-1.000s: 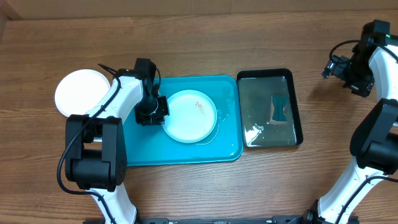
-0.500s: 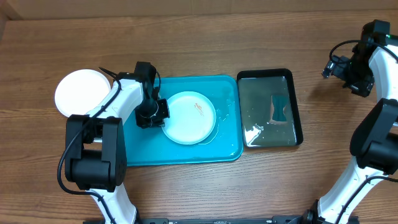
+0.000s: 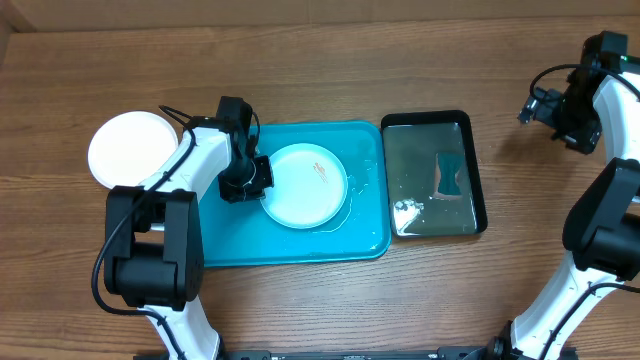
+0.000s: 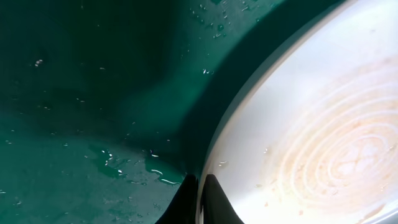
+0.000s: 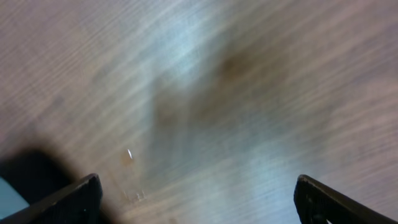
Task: Clean dirty plates on tray and stack at the side
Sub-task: 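Hold the light-blue plate's rim steady with the left gripper, then reach the right gripper into the black basin and grasp the sponge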
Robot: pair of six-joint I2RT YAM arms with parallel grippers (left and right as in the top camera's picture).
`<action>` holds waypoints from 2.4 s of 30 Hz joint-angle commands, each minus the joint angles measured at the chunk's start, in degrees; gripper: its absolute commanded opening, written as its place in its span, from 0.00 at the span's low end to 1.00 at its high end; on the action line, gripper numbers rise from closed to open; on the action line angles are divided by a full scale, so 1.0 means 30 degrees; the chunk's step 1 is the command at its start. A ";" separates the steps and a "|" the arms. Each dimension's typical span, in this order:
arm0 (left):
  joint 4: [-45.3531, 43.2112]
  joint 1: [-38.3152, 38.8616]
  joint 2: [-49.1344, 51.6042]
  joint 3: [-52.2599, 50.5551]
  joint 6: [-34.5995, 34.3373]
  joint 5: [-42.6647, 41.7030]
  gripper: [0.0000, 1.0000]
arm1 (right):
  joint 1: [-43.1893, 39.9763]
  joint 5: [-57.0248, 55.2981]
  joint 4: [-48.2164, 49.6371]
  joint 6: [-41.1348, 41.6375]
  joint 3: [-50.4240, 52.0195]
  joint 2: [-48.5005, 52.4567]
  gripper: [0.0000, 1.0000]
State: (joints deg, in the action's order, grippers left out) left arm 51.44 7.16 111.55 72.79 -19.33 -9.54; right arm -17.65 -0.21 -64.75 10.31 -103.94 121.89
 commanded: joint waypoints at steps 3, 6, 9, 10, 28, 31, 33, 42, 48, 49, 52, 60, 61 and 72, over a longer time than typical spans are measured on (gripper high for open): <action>0.0080 0.0131 -0.1872 -0.0321 0.0073 0.1566 0.15 | -0.0036 0.0109 0.1494 0.0080 -0.0342 -0.0576 1.00; 0.0583 0.0131 -0.2987 -0.0321 0.0066 0.1836 0.39 | -0.0036 0.0131 0.1690 0.0080 -0.0342 -0.0576 1.00; 0.1056 0.0146 -0.3257 -0.0328 -0.0015 0.1610 0.52 | -0.0036 0.1224 0.1515 0.0080 -0.0342 -0.0576 1.00; 0.1158 0.0168 -0.3235 -0.0372 -0.0073 0.1457 0.52 | -0.0036 0.2084 0.1260 0.0073 -0.0342 -0.0576 1.00; -0.1974 0.0882 -0.3213 -0.3745 -0.1217 0.0758 0.26 | -0.0036 0.4612 -0.0379 0.0066 -0.0342 -0.0576 0.93; -0.2280 0.0882 -0.3213 -0.3752 -0.1209 0.0772 0.22 | -0.0029 0.4619 -0.0991 0.0058 -0.0342 -0.0576 0.82; -0.2397 0.0882 -0.3213 -0.3752 -0.1209 0.0816 0.20 | 0.0087 0.4634 -0.1428 -0.0029 -0.0342 -0.0576 0.73; -0.2812 0.0882 -0.3213 -0.3759 -0.1209 0.0831 0.17 | 0.2426 0.3708 -0.4058 -0.2608 -0.0342 -0.0576 0.72; -0.2878 0.0882 -0.3213 -0.3767 -0.1209 0.0874 0.17 | 0.4437 0.3075 -0.5574 -0.3031 -0.0342 -0.0576 0.72; -0.2878 0.0882 -0.3213 -0.3774 -0.1209 0.0867 0.17 | 0.4692 0.3075 -0.5748 -0.3031 -0.0335 -0.0576 0.72; -0.2900 0.0882 -0.3213 -0.3810 -0.1209 0.0867 0.18 | 0.5486 0.3075 -0.6011 -0.3016 -0.0095 -0.0576 0.72; -0.2965 0.0882 -0.3213 -0.3854 -0.1209 0.0852 0.17 | 0.7133 0.1698 -0.5238 -0.2718 0.1413 -0.0576 0.72; -0.2965 0.0882 -0.3213 -0.3854 -0.1209 0.0852 0.17 | 0.7286 0.1537 -0.4976 -0.2725 0.1661 -0.0576 0.72; -0.3002 0.0882 -0.3213 -0.3861 -0.1209 0.0831 0.17 | 0.7664 0.0466 -0.3497 -0.1698 0.2987 -0.0568 0.64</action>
State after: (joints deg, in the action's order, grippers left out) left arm 42.57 9.56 102.39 61.84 -22.39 -6.83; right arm 5.34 4.38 -75.94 2.44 -96.25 121.89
